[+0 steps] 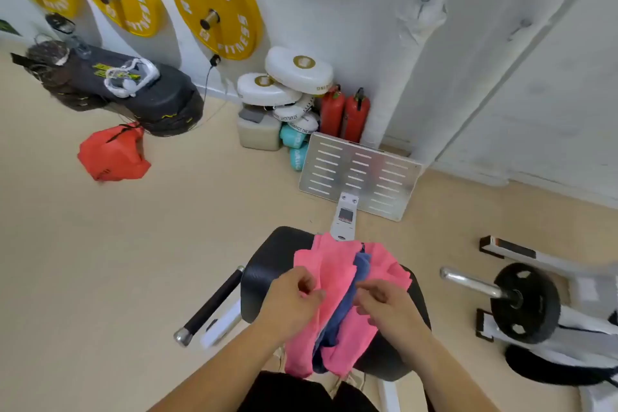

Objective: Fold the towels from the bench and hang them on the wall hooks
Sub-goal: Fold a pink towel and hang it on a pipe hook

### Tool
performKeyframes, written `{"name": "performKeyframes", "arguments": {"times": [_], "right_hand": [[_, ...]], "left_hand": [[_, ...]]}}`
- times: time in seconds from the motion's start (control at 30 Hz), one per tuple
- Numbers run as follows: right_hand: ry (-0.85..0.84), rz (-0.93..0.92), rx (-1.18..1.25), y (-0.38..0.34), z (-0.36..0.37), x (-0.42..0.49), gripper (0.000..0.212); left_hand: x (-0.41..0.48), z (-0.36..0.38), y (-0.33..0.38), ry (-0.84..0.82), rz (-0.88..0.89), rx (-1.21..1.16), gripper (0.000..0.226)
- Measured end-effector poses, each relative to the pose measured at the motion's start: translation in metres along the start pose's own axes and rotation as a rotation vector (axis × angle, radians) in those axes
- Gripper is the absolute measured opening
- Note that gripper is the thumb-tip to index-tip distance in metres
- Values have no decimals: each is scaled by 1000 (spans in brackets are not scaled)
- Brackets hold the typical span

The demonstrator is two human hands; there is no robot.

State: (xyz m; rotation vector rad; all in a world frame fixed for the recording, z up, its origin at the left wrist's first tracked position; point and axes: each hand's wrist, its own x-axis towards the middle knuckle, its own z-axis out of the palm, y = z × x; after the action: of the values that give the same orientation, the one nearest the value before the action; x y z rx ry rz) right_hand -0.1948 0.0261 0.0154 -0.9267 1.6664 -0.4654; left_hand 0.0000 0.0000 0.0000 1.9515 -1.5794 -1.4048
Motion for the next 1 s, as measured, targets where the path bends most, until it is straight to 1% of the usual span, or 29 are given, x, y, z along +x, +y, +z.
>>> {"name": "performKeyframes", "arguments": {"times": [0.03, 0.07, 0.1, 0.13, 0.2, 0.23, 0.27, 0.33, 0.37, 0.4, 0.43, 0.47, 0.5, 0.53, 0.57, 0.6, 0.63, 0.67, 0.7, 0.73, 0.77, 0.87, 0.9, 0.93, 1.0], "right_hand": [[-29, -41, -1, -3, -2, 0, 15], [-53, -56, -14, -12, -4, -4, 14], [-91, -108, 4, -19, -6, -6, 17], [-128, -126, 44, -30, -9, -10, 22], [-166, -172, 175, -52, -11, -21, 29], [-162, -180, 243, -59, -14, -24, 30], [-146, -186, 286, -65, -18, -28, 30], [-78, -217, 272, -73, -27, -31, 27], [-42, -252, 228, -76, -31, -31, 22], [-6, -284, 183, -79, -36, -32, 16], [25, -329, 142, -84, -40, -34, 12], [50, -373, 85, -91, -45, -37, 11], [54, -422, 17, -98, -50, -40, 15], [45, -464, -68, -107, -54, -44, 23], [14, -496, -127, -114, -57, -48, 32], [-27, -508, -164, -121, -60, -53, 37], [-75, -514, -182, -127, -62, -57, 35], [-105, -515, -201, -133, -64, -60, 27], [-123, -523, -211, -138, -68, -65, 17], [-114, -529, -207, -142, -71, -68, 11], [-92, -530, -177, -144, -75, -73, 10], [42, -501, -97, -139, -85, -77, 8], [76, -484, -110, -134, -87, -76, 10], [110, -460, -141, -128, -89, -75, 11], [162, -386, -193, -117, -92, -75, 17]], "left_hand": [[-7, 4, 4, 56, 33, -88, 21], [-17, 4, 16, 94, 20, -154, 20], [-26, 5, 26, 118, 48, -219, 19], [-35, 5, 39, 130, 61, -290, 18], [-49, 2, 60, 114, 107, -353, 14], [-55, -1, 69, 77, 132, -352, 10], [-61, -3, 77, 6, 161, -349, 7], [-70, -9, 89, -153, 225, -349, 13], [-71, -13, 93, -171, 242, -326, 16], [-71, -17, 97, -148, 256, -311, 17], [-69, -24, 101, -81, 265, -296, 18], [-64, -33, 103, 1, 277, -299, 20], [-58, -44, 107, 67, 303, -295, 24], [-53, -56, 112, 89, 364, -272, 33], [-47, -67, 116, 58, 444, -209, 47], [-43, -77, 123, -20, 526, -140, 60], [-41, -85, 131, -110, 593, -81, 70], [-39, -91, 139, -199, 636, -49, 76], [-36, -95, 145, -250, 665, -25, 77], [-32, -98, 150, -272, 681, -1, 75], [-28, -101, 153, -271, 678, 32, 68], [-20, -109, 155, -310, 663, 121, 28], [-18, -110, 156, -290, 676, 140, 17], [-17, -111, 157, -256, 677, 136, 11], [-15, -113, 162, -197, 640, 32, 14]]}}
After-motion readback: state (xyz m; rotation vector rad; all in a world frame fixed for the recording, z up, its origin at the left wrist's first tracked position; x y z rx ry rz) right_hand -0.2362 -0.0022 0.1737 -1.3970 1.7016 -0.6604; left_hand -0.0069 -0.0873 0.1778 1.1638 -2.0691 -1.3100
